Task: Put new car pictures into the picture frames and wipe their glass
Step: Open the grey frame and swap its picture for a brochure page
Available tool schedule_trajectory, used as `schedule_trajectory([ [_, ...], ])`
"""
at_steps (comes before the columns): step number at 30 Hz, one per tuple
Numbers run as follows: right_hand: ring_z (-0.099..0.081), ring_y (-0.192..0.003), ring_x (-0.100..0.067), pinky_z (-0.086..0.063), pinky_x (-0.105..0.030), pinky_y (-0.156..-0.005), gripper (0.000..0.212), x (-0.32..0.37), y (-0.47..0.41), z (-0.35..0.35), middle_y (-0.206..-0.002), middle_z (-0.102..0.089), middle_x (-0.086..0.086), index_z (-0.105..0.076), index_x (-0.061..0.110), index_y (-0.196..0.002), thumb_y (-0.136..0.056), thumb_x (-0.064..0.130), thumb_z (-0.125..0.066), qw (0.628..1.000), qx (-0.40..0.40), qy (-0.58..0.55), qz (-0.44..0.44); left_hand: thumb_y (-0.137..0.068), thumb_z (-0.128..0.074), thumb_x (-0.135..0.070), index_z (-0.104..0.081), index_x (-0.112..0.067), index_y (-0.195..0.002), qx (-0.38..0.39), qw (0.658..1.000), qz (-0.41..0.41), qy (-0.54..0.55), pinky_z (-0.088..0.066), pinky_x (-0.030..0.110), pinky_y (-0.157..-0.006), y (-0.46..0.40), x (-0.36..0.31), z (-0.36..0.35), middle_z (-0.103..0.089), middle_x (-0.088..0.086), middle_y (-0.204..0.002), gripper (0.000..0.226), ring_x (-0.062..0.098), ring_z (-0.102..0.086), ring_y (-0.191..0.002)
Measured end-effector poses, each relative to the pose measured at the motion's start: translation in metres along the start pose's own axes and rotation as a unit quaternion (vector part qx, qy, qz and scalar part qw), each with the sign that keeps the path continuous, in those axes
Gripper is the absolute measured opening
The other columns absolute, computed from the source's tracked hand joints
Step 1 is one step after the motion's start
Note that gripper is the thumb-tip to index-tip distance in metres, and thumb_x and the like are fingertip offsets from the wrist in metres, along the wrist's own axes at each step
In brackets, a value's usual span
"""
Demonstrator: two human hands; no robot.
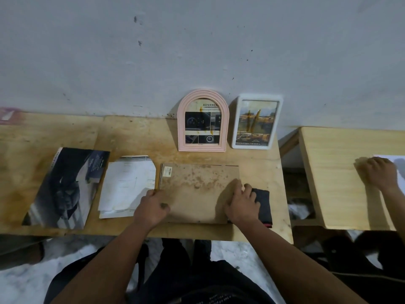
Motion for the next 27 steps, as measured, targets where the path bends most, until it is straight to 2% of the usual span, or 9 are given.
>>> schedule_trajectory([
  [2, -0.017, -0.150, -0.043, -0.034, -0.061, -0.113, 0.094, 0.017, -0.008, 0.005, -0.167, -0.007, -0.015, -0.005, 0.022, -0.162, -0.091, 0.044, -0.062, 0.998, 0.001, 0.020, 0.059, -0.091, -0.061, -0.034, -0.049, -0.021, -0.145, -0.012, 0.998, -0.026, -0.060, -0.051, 0.046, -0.098, -0.006, -0.009, 0.004, -0.040, 0.005, -0.148, 0.057, 0.031, -0.042, -0.131],
  [5, 0.010, -0.157, -0.042, -0.014, -0.065, -0.122, 0.096, 0.038, -0.029, 0.001, -0.171, 0.012, -0.013, 0.006, 0.030, -0.163, -0.094, 0.051, -0.059, 0.989, 0.038, 0.050, 0.132, -0.090, -0.061, -0.036, -0.039, -0.022, -0.153, -0.020, 0.990, -0.079, -0.111, -0.046, 0.050, -0.107, -0.024, -0.028, 0.005, -0.022, 0.004, -0.163, 0.068, 0.034, -0.029, -0.145],
  [8, 0.017, -0.155, -0.045, -0.006, -0.066, -0.122, 0.095, 0.050, -0.047, -0.007, -0.170, 0.019, -0.015, 0.006, 0.033, -0.163, -0.095, 0.061, -0.054, 0.982, 0.064, 0.072, 0.162, -0.092, -0.062, -0.047, -0.013, -0.025, -0.163, -0.007, 0.987, -0.082, -0.137, -0.032, 0.054, -0.119, -0.049, -0.038, 0.004, 0.008, 0.006, -0.172, 0.089, 0.031, 0.000, -0.159],
  [11, 0.025, -0.153, -0.044, -0.002, -0.065, -0.123, 0.091, 0.053, -0.052, -0.014, -0.167, 0.029, -0.014, 0.007, 0.035, -0.163, -0.097, 0.063, -0.049, 0.977, 0.075, 0.084, 0.179, -0.088, -0.067, -0.058, -0.004, -0.026, -0.164, 0.020, 0.991, -0.059, -0.115, -0.027, 0.048, -0.123, -0.062, -0.035, -0.001, 0.018, 0.004, -0.171, 0.103, 0.024, 0.015, -0.158],
  [15, 0.031, -0.150, -0.043, -0.001, -0.065, -0.124, 0.090, 0.051, -0.055, -0.020, -0.164, 0.036, -0.014, 0.013, 0.037, -0.161, -0.098, 0.066, -0.044, 0.974, 0.088, 0.107, 0.177, -0.083, -0.074, -0.059, -0.008, -0.027, -0.164, 0.012, 0.992, -0.062, -0.111, -0.035, 0.044, -0.118, -0.060, -0.028, -0.004, 0.015, 0.000, -0.172, 0.109, 0.018, 0.015, -0.158],
  [18, 0.031, -0.150, -0.043, -0.002, -0.064, -0.124, 0.091, 0.052, -0.058, -0.018, -0.163, 0.038, -0.015, 0.017, 0.038, -0.160, -0.098, 0.067, -0.043, 0.971, 0.100, 0.128, 0.175, -0.084, -0.072, -0.060, -0.009, -0.025, -0.164, 0.005, 0.986, -0.082, -0.143, -0.035, 0.048, -0.121, -0.060, -0.031, -0.004, 0.012, 0.002, -0.172, 0.107, 0.024, 0.013, -0.159],
  [21, 0.035, -0.149, -0.040, -0.003, -0.064, -0.124, 0.098, 0.049, -0.058, -0.018, -0.161, 0.042, -0.012, 0.021, 0.040, -0.159, -0.096, 0.068, -0.048, 0.967, 0.116, 0.140, 0.178, -0.088, -0.065, -0.065, -0.005, -0.024, -0.164, 0.007, 0.967, -0.128, -0.219, -0.013, 0.053, -0.127, -0.062, -0.043, -0.004, 0.014, 0.004, -0.172, 0.105, 0.030, 0.013, -0.158],
  [23, 0.039, -0.148, -0.035, 0.001, -0.065, -0.124, 0.106, 0.045, -0.058, -0.017, -0.158, 0.047, -0.008, 0.023, 0.043, -0.157, -0.091, 0.070, -0.056, 0.965, 0.134, 0.135, 0.180, -0.088, -0.062, -0.066, 0.001, -0.025, -0.164, 0.028, 0.958, -0.143, -0.248, 0.000, 0.053, -0.127, -0.067, -0.048, -0.003, 0.018, 0.002, -0.171, 0.107, 0.026, 0.014, -0.158],
  [27, 0.044, -0.145, -0.028, 0.004, -0.063, -0.122, 0.115, 0.039, -0.058, -0.012, -0.155, 0.052, -0.001, 0.025, 0.047, -0.155, -0.085, 0.072, -0.062, 0.960, 0.157, 0.118, 0.199, -0.087, -0.063, -0.067, 0.006, -0.028, -0.164, 0.080, 0.958, -0.132, -0.241, 0.001, 0.055, -0.128, -0.076, -0.044, -0.003, 0.023, -0.003, -0.170, 0.110, 0.020, 0.014, -0.158],
])
Point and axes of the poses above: each hand's wrist, its own y-axis away from the middle knuckle, its own z-axis out of the back of the hand, x = y × z, the point moved 7 cm from there along -y, towards the middle knuckle
